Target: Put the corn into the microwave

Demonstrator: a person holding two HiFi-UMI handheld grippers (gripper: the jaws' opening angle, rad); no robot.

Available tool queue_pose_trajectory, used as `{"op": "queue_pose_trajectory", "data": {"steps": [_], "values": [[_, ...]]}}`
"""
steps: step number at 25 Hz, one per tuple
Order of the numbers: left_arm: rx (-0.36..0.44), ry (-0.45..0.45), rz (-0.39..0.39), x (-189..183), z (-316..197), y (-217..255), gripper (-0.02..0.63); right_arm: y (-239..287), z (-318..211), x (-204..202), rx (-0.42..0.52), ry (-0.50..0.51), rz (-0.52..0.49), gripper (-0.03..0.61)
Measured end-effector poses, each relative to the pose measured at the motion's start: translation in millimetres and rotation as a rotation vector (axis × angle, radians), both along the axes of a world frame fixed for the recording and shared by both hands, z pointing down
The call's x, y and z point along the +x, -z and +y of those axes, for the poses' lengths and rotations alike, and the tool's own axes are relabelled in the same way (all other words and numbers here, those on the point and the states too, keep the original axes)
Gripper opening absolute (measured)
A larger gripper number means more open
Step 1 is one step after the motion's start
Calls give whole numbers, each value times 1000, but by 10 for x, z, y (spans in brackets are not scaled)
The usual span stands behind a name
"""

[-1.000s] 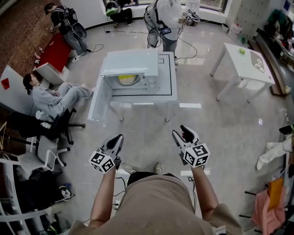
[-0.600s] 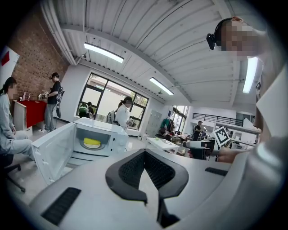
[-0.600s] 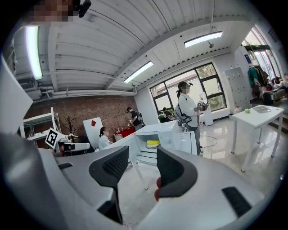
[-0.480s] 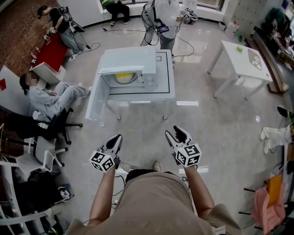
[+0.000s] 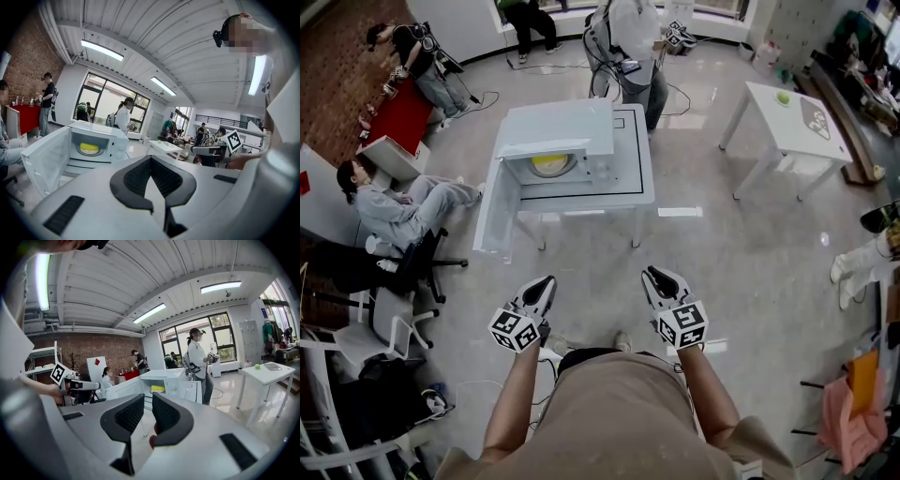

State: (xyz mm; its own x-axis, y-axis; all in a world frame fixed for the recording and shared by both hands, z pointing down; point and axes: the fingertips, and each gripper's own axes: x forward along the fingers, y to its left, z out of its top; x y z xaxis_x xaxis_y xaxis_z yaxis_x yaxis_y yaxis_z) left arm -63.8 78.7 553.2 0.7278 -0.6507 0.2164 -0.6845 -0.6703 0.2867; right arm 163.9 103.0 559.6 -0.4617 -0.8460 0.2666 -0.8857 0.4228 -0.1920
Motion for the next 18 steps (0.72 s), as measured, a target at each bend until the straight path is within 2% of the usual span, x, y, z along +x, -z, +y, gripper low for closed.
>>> {"op": "queue_pose_trajectory", "data": {"steps": [4,8,14,16,18], "values": [[-1,-21,17,44,26,30,5,115,75,-66,37,26,-66,60],[-8,-48,30,132,82,18,5,139,158,-167,44,70,-57,60],[-10,-64,41,203,154,36,5,173,215,-145,45,74,-55,60],[-12,-71,49,216,169,50,5,241,231,-159,76,76,-4,60],[-14,-79,59,233,188,66,5,341,256,-191,132,78,97,60]]}}
